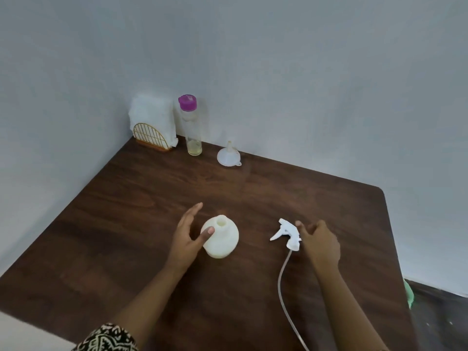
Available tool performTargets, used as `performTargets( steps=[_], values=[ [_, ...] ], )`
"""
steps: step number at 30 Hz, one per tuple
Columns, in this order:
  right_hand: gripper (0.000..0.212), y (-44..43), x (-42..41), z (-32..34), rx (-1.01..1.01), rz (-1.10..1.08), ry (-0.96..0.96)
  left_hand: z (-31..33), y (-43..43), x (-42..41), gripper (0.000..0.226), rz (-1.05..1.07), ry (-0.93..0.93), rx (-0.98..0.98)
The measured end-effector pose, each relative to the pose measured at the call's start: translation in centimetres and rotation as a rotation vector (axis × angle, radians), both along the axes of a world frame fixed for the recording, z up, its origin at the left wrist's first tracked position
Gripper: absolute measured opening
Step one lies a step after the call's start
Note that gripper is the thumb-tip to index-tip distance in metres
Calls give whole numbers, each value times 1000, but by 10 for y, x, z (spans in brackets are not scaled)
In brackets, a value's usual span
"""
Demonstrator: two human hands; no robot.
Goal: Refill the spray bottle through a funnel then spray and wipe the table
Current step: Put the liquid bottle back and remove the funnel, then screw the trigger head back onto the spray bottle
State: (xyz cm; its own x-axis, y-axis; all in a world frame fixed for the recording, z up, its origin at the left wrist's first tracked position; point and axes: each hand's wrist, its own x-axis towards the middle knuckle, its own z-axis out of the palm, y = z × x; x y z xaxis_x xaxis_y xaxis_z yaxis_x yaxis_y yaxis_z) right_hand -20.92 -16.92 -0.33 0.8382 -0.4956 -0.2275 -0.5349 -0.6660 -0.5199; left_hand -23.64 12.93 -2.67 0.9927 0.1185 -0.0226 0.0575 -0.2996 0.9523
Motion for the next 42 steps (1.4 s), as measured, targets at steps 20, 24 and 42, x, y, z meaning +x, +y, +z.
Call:
performTargets(
  steps=[20,24,42],
  values=[
    [19,-1,7,-1,882,-273,222,-8,-29,-11,70,-24,67,125],
    [17,3,17,14,1028,-321,170,-10,-29,-12,70,-18,78,138],
    [27,55,95,94,1384,-433,-289,-5,-26,-10,84,-41,163,166]
  ],
)
